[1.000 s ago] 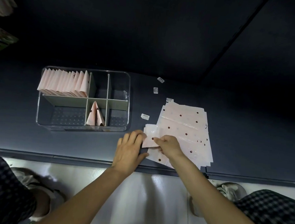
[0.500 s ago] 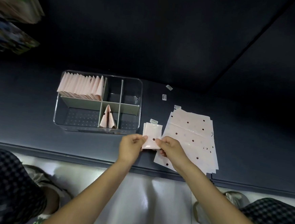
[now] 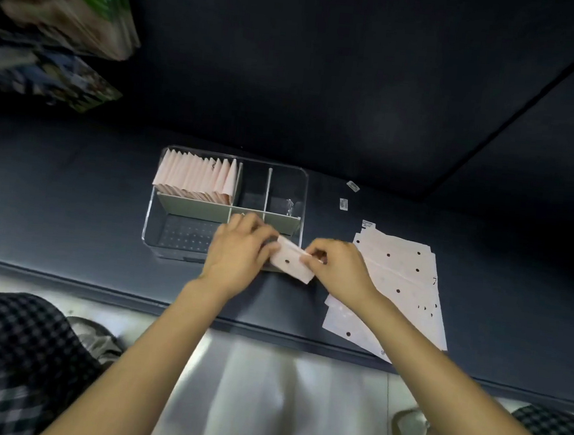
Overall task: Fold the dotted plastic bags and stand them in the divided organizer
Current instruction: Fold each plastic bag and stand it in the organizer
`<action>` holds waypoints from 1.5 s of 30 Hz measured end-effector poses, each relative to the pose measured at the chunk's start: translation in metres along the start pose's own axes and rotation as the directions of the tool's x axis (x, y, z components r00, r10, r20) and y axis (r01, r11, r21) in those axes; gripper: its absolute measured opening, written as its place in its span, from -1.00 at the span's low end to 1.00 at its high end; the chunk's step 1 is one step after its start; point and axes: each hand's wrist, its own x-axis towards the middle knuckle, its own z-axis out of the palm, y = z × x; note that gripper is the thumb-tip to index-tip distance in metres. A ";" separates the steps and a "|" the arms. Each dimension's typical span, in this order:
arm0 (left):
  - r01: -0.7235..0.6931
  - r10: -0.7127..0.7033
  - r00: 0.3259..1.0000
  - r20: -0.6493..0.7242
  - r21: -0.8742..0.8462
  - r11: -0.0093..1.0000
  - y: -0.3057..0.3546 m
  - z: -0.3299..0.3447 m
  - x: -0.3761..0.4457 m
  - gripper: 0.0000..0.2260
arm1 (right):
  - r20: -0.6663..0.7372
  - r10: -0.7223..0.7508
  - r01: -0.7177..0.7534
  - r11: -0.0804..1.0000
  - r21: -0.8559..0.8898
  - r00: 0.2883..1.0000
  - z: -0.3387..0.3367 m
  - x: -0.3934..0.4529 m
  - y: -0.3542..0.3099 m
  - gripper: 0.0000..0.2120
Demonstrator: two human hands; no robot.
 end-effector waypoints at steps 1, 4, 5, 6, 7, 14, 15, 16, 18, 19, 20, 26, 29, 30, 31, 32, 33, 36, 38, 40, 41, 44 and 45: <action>0.049 -0.049 0.999 0.004 0.043 0.998 -0.008 0.001 0.000 -0.78 | -0.059 0.059 -0.054 0.995 0.080 0.997 0.002 0.004 -0.005 -0.94; 0.081 -0.093 0.993 0.073 0.155 0.985 -0.026 0.006 -0.003 -0.76 | -0.117 0.211 -0.165 0.934 0.317 0.970 0.014 0.016 -0.027 -0.92; 0.092 -0.103 0.993 0.064 0.149 0.985 -0.031 0.007 -0.005 -0.78 | -0.111 0.221 -0.170 0.921 0.351 0.969 0.019 0.020 -0.035 -0.91; 0.116 -0.121 0.992 0.035 0.121 0.986 -0.034 0.007 -0.007 -0.82 | -0.106 0.220 -0.169 0.918 0.358 0.970 0.026 0.023 -0.043 -0.89; 0.146 -0.146 0.989 0.002 0.079 0.986 -0.038 0.007 -0.009 -0.86 | -0.109 0.212 -0.163 0.926 0.341 0.971 0.032 0.026 -0.049 -0.88; 0.287 -0.294 0.956 0.000 -0.209 0.935 -0.057 0.012 -0.015 -0.83 | -0.149 0.168 -0.181 0.980 -0.079 0.974 0.067 0.047 -0.074 -0.77; 0.310 -0.320 0.947 0.004 -0.262 0.914 -0.057 0.013 -0.016 -0.83 | -0.155 0.171 -0.189 0.975 -0.115 0.973 0.070 0.047 -0.076 -0.77; 0.328 -0.341 0.940 0.012 -0.306 0.894 -0.057 0.014 -0.015 -0.81 | -0.159 0.176 -0.198 0.971 -0.137 0.971 0.073 0.048 -0.077 -0.77; 0.347 -0.362 0.932 0.031 -0.373 0.861 -0.055 0.015 -0.014 -0.79 | -0.149 0.192 -0.215 0.964 -0.159 0.970 0.078 0.049 -0.080 -0.76; 0.350 -0.368 0.929 0.037 -0.406 0.844 -0.053 0.015 -0.013 -0.78 | -0.127 0.202 -0.222 0.960 -0.173 0.971 0.081 0.049 -0.081 -0.76; 0.350 -0.373 0.927 0.034 -0.435 0.830 -0.052 0.015 -0.013 -0.78 | -0.099 0.210 -0.226 0.955 -0.193 0.973 0.084 0.049 -0.082 -0.75; 0.303 -0.320 0.947 0.027 -0.403 0.863 -0.051 0.018 -0.010 -0.74 | 0.060 0.176 -0.156 0.955 -0.251 0.983 0.090 0.045 -0.082 -0.72; 0.273 -0.275 0.961 0.038 -0.309 0.911 -0.051 0.021 -0.008 -0.75 | 0.131 0.151 -0.125 0.974 -0.190 0.980 0.084 0.044 -0.081 -0.69; 0.270 -0.269 0.962 0.042 -0.278 0.922 -0.051 0.021 -0.008 -0.74 | 0.144 0.134 -0.111 0.981 -0.160 0.980 0.081 0.042 -0.079 -0.69; 0.265 -0.262 0.964 0.045 -0.250 0.931 -0.051 0.022 -0.009 -0.74 | 0.145 0.105 -0.087 0.988 -0.124 0.984 0.078 0.039 -0.076 -0.70; 0.257 -0.254 0.966 0.045 -0.221 0.941 -0.051 0.022 -0.009 -0.73 | 0.127 0.069 -0.058 0.995 -0.081 0.990 0.075 0.034 -0.071 -0.73; 0.250 -0.246 0.968 0.042 -0.193 0.949 -0.050 0.022 -0.010 -0.73 | 0.083 0.035 -0.033 0.999 -0.027 0.996 0.070 0.027 -0.064 -0.75; 0.248 -0.247 0.969 0.023 -0.138 0.959 -0.044 0.022 -0.011 -0.73 | -0.112 -0.004 0.017 0.993 0.117 0.994 0.054 -0.001 -0.027 -0.80; 0.235 -0.236 0.972 0.006 -0.102 0.967 -0.036 0.022 -0.011 -0.75 | -0.156 0.001 0.013 0.996 0.086 0.988 0.042 -0.023 0.013 -0.80; 0.205 -0.207 0.978 -0.007 -0.084 0.975 -0.024 0.024 -0.011 -0.76 | -0.121 0.027 -0.026 1.000 0.010 0.992 0.028 -0.048 0.057 -0.73; 0.187 -0.190 0.982 -0.021 -0.084 0.979 -0.017 0.024 -0.011 -0.77 | -0.085 0.039 -0.042 0.998 -0.037 0.996 0.023 -0.062 0.077 -0.66; 0.081 -0.090 0.992 -0.094 -0.098 0.992 0.010 0.029 -0.014 -0.80 | 0.081 0.052 -0.037 0.984 -0.175 0.995 0.012 -0.098 0.125 -0.41; 0.017 -0.028 0.993 -0.110 -0.099 0.995 0.020 0.032 -0.016 -0.82 | 0.137 0.045 -0.015 0.978 -0.210 0.990 0.010 -0.108 0.137 -0.35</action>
